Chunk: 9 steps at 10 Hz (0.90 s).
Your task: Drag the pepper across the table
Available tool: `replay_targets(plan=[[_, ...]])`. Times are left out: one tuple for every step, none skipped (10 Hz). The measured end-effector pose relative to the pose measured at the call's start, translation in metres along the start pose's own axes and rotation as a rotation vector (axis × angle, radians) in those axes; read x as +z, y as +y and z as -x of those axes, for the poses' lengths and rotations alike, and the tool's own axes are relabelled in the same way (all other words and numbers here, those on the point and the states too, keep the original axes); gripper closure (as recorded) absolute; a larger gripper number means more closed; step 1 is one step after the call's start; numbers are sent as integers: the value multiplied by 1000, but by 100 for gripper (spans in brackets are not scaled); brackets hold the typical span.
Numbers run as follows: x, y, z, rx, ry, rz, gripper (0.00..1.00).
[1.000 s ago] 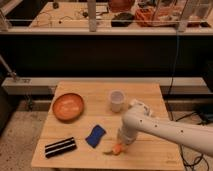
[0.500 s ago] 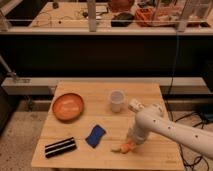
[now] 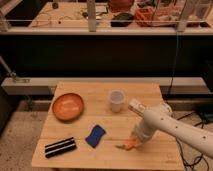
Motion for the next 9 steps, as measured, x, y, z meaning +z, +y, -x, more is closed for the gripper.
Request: replay_targets(plan=[[-4,3,-10,17,-3,-8,100],[-6,3,-17,31,-5,-15,100],[-8,0,-19,36,-7,-25,100],[-11,-2,-22,42,-6,-32,100],[-14,-7,-30,47,-4,-38,100],[-15,-12,-31,42,-4,-42,100],[-16,-8,-34,50,-2,-43,100],[-17,-5,-38,56,0,-48,100],[-20,-6,-45,64,3,-56,100]])
